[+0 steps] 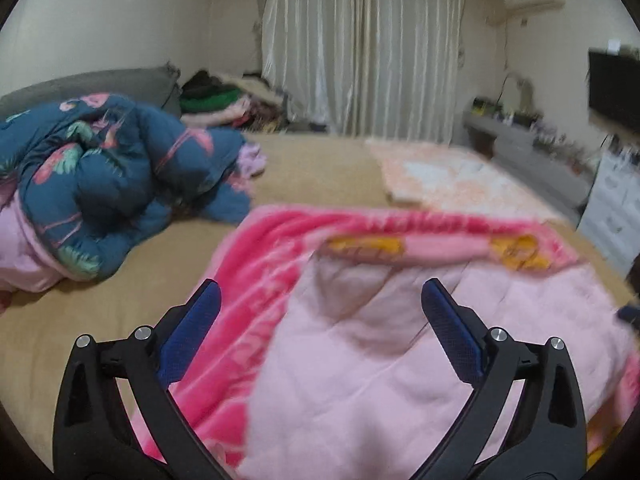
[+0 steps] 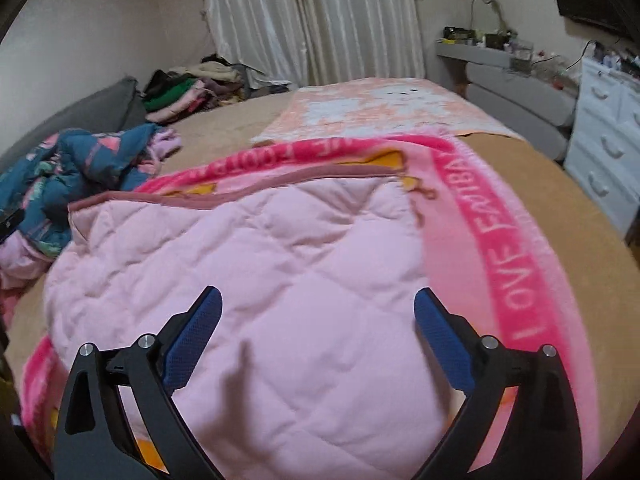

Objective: Fold large clothes
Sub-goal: 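Lay the hem over the collar and open both tools, then grasp the folded jacket edge with the left tool while the right tool grasps it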

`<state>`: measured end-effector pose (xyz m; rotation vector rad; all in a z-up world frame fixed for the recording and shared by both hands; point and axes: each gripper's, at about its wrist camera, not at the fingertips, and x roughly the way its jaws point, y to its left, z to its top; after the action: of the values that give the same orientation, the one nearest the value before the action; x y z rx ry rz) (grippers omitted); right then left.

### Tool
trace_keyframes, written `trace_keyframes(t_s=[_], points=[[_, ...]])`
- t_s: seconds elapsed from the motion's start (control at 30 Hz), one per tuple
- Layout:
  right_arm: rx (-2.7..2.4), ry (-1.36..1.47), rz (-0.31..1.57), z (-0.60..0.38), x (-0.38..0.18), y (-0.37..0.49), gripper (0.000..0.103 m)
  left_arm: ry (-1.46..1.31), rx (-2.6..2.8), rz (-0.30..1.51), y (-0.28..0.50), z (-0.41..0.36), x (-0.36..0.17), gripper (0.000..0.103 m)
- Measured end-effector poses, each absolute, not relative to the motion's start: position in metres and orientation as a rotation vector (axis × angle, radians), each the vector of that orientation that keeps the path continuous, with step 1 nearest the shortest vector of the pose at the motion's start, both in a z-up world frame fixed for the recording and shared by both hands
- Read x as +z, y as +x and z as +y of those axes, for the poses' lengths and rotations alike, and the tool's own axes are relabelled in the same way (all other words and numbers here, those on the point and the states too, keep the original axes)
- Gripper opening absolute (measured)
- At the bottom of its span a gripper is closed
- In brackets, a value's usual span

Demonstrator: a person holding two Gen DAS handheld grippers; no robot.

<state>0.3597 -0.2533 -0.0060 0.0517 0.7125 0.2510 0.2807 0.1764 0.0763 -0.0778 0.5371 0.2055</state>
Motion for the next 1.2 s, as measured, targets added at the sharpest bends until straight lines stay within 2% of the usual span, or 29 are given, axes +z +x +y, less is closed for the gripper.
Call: trace_keyframes(t_s=[0.17,0.27,0.3,0.33,0.37,0.4,0.43,0.53,0.7,0.87,1.2], points=[[0.248,0.056,0.828,-0.272,-0.033,0.364,0.098,-0.164,0.092,0.732,0.284,0.195,0.011,0.094],[0.285,0.120,0.832,-0.280,-0.047,0.361,0.097,-0.163,0.074,0.811,0.284,0.190,-0.020,0.094],[0.307,0.125,0.825,-0.279,-0.048,0.359,0.082,-0.163,0.080,0.810,0.284,0.188,-0.024,0.094],[0.342,0.130,0.821,-0.276,-0.050,0.359,0.059,-0.164,0.085,0.806,0.284,0.187,-0.025,0.086],[0.339,0.121,0.816,-0.275,-0.049,0.359,0.054,-0.172,0.080,0.799,0.286,0.185,-0.025,0.078],[0.345,0.098,0.803,-0.270,-0.048,0.359,0.040,-0.178,0.084,0.797,0.288,0.183,-0.024,0.052],[0.347,0.077,0.797,-0.265,-0.046,0.360,0.030,-0.160,0.107,0.791,0.292,0.179,-0.022,0.033],[0.306,0.051,0.782,-0.258,-0.035,0.372,0.021,-0.124,0.118,0.784,0.303,0.169,-0.015,0.020],[0.239,0.099,0.754,-0.260,-0.019,0.404,0.018,-0.108,0.165,0.772,0.339,0.169,-0.002,0.019],[0.181,0.109,0.804,-0.257,-0.034,0.439,0.018,-0.112,0.210,0.807,0.372,0.172,-0.010,0.019],[0.150,0.148,0.860,-0.260,-0.063,0.458,0.020,-0.134,0.244,0.826,0.379,0.172,-0.024,0.028]])
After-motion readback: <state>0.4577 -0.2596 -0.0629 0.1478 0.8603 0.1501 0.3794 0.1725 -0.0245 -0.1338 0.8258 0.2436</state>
